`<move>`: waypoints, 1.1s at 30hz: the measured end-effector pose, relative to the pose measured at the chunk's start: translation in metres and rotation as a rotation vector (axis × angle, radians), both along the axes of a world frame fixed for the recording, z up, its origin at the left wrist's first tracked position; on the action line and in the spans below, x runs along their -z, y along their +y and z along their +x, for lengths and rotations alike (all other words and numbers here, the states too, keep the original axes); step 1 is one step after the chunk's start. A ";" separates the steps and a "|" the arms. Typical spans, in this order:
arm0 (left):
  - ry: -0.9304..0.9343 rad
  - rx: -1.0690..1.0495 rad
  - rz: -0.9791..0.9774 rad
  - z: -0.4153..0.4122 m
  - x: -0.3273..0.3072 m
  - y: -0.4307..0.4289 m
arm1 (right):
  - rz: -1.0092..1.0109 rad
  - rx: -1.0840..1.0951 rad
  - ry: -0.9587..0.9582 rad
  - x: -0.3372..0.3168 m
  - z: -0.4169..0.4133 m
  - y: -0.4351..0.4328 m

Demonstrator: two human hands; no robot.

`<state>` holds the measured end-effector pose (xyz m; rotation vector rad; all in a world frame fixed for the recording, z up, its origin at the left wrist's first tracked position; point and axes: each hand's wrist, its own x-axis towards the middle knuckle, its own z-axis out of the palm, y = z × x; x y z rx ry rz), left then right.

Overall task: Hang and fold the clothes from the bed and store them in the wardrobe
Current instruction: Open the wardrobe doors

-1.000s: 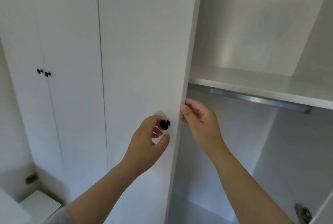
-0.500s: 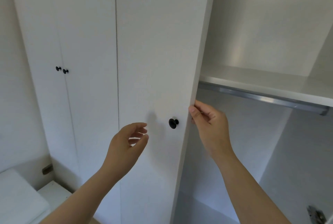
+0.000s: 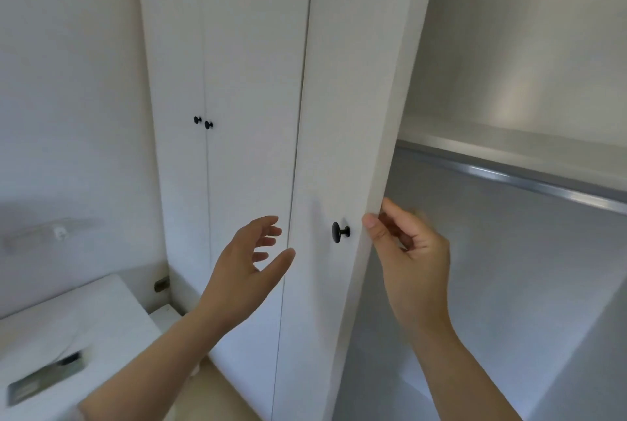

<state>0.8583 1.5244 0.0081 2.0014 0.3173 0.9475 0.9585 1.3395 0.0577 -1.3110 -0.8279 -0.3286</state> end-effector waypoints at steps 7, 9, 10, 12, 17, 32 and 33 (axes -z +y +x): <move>-0.014 -0.108 -0.032 -0.042 -0.003 0.036 | -0.010 -0.106 -0.025 0.002 -0.038 0.049; -0.011 -0.141 -0.042 -0.055 -0.002 0.047 | -0.004 -0.133 -0.011 0.002 -0.045 0.064; -0.012 -0.155 -0.047 -0.061 -0.002 0.051 | -0.001 -0.151 -0.005 0.002 -0.048 0.071; -0.020 -0.185 -0.055 -0.074 -0.001 0.062 | -0.003 -0.183 -0.018 0.001 -0.054 0.088; -0.012 -0.270 -0.047 -0.101 0.003 0.087 | -0.057 -0.209 -0.084 -0.002 -0.066 0.131; 0.054 -0.449 -0.016 -0.166 0.013 0.142 | -0.229 -0.020 -0.302 -0.012 -0.094 0.264; 0.053 -0.457 -0.012 -0.169 0.013 0.144 | -0.237 -0.013 -0.307 -0.012 -0.095 0.270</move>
